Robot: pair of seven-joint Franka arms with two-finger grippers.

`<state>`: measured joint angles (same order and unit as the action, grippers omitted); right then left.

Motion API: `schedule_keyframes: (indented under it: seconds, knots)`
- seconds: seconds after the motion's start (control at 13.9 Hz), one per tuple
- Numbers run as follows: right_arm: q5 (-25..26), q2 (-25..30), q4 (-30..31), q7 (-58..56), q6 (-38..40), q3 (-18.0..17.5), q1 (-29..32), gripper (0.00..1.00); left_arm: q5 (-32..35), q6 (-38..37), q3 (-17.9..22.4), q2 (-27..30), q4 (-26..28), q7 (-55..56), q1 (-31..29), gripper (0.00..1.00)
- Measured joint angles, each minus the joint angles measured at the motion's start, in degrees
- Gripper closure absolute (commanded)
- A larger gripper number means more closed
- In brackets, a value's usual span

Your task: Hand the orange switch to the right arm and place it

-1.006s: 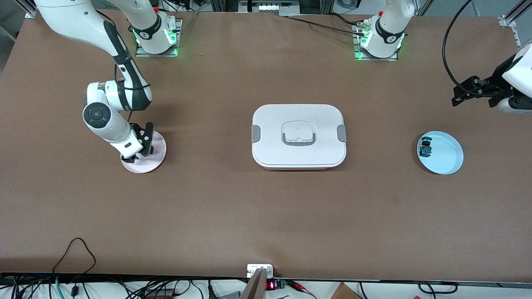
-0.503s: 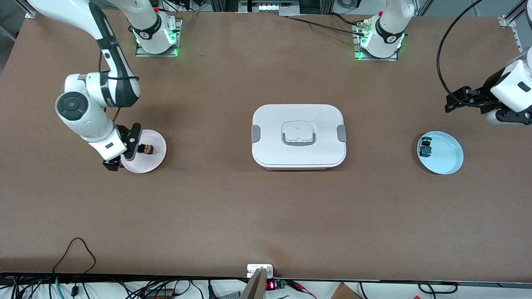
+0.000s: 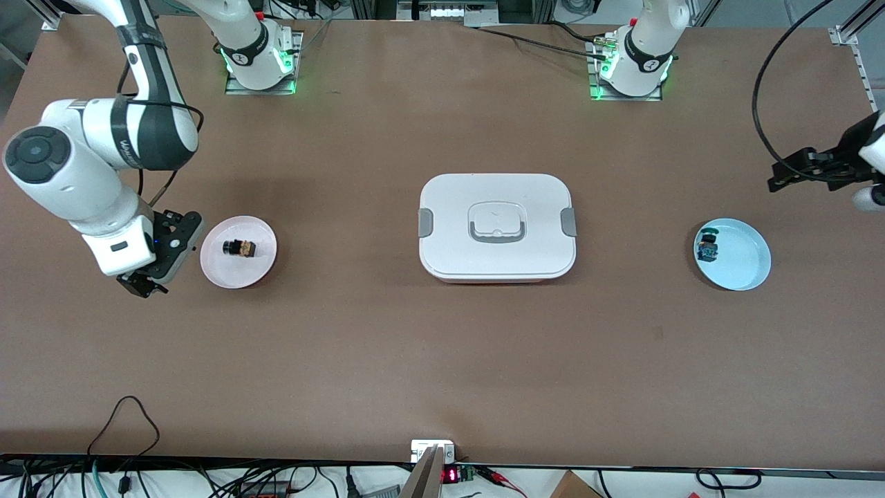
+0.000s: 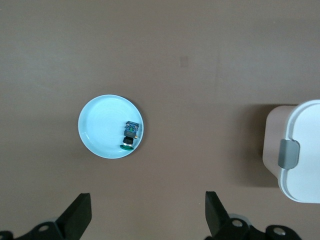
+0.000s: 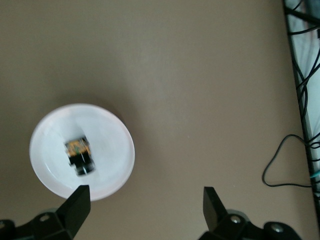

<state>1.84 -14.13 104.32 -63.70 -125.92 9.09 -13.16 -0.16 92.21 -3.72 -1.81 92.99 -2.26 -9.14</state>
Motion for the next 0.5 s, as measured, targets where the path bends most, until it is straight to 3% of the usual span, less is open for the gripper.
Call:
schedule_keyframes:
  seconds: [0.14, 0.5]
  knots:
    - [-2.7, 0.2, -1.7, 5.8, 3.0, 0.0, 0.0, 0.00, 0.0, 0.7, 0.0, 0.0, -0.2, -1.8, -0.9, 0.00]
    - [-3.2, 0.3, -4.9, 28.9, 15.2, 0.0, 0.1, 0.00, 0.2, 1.4, 0.0, -0.2, -0.5, -2.9, -1.1, 0.00]
